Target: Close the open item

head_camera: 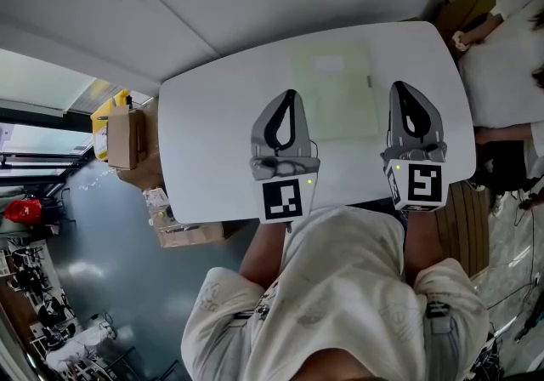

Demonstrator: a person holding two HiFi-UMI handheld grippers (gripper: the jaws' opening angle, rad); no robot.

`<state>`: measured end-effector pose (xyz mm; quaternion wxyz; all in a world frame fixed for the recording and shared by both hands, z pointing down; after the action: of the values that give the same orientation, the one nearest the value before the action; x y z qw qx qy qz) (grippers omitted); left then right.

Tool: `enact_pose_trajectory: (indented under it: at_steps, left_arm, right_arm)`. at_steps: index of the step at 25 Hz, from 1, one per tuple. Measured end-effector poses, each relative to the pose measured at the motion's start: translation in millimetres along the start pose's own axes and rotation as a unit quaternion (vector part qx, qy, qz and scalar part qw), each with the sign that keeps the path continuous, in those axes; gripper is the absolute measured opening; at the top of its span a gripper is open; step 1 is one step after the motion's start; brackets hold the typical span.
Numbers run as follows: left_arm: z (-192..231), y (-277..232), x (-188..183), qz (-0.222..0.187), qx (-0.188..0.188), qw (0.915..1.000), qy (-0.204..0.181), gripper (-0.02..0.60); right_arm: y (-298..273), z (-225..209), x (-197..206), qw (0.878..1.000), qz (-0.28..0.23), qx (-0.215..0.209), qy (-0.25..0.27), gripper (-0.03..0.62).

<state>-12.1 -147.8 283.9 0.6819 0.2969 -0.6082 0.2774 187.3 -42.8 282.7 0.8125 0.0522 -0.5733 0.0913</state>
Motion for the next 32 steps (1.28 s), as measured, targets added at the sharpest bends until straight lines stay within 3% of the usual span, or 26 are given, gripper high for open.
enact_pose_trajectory:
  at_steps: [16,32]
  left_arm:
    - [-0.5,6.2,1.0,0.006,-0.01,0.9999,0.003,0.002]
    - [-4.4,5.8,1.4,0.006,-0.003,1.0,0.006,0.002]
  right_arm:
    - [0.6,5.6,0.1,1.0,0.005,-0.021,0.012,0.002]
    - [9.7,4.6,-4.7,1.0,-0.012,-0.011,0.026,0.001]
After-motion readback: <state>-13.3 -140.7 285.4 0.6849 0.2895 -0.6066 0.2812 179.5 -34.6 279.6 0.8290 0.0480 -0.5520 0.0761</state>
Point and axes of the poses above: the fingertips, and each gripper's own axes: y backward along the fingers, z to its left, x out of its underside, the point moved 9 cm from there along y, backward along the fingers, and after that the axes turned 11 degrees about y, right-handed, at the moved point
